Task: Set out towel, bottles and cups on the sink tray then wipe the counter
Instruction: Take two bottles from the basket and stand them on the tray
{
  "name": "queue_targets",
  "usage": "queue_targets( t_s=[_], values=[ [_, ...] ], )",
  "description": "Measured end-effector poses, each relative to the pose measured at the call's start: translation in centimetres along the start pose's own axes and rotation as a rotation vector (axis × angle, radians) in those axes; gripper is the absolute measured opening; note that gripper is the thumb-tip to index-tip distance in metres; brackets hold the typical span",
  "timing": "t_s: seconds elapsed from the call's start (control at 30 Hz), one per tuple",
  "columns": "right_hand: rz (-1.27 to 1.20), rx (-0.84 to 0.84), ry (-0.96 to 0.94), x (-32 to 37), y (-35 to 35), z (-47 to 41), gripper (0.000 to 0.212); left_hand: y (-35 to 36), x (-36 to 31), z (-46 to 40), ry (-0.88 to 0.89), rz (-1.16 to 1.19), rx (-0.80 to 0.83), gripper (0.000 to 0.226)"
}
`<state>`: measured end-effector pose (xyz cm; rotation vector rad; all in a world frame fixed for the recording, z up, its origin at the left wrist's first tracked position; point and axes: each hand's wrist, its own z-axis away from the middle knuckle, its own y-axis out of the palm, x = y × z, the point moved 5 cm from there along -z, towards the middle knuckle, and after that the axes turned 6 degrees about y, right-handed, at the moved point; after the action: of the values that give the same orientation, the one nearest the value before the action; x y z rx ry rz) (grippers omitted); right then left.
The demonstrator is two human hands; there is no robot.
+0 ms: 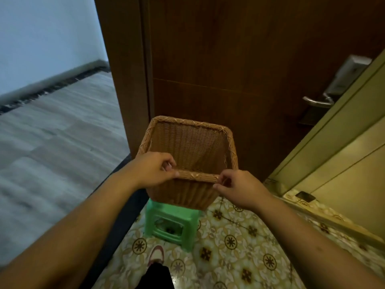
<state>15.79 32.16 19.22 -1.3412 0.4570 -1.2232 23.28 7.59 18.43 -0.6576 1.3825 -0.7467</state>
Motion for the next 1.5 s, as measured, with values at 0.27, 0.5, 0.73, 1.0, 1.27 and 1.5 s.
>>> queue_targets(
  t_s=[0.27,0.5,0.73,1.0,1.27,1.5],
  values=[
    [-0.036,0.06,0.172,0.6,-0.7,-14.9,0.017,-1.9,8.7,-14.0,-0.048,0.054,0.117,0.022],
    [-0.027,0.194,0.292,-2.6,3.0,-23.3,0.012,2.7,13.9,-22.4,-0.063,-0.006,0.298,0.019],
    [0.049,0.481,0.301,-5.8,9.8,-27.3,0.025,11.8,15.1,-25.6,-0.096,-0.014,0.584,0.011],
    [0.387,0.769,0.086,-5.9,16.6,-29.3,0.049,18.1,13.5,-24.9,-0.139,-0.109,0.825,0.036],
    [0.63,0.769,-0.01,-5.8,19.6,-30.9,0.042,19.7,14.0,-25.7,-0.144,-0.291,0.83,0.033],
    [0.605,0.796,0.048,-6.2,20.0,-30.7,0.054,19.3,14.6,-25.9,-0.152,-0.259,0.755,0.035]
  ],
)
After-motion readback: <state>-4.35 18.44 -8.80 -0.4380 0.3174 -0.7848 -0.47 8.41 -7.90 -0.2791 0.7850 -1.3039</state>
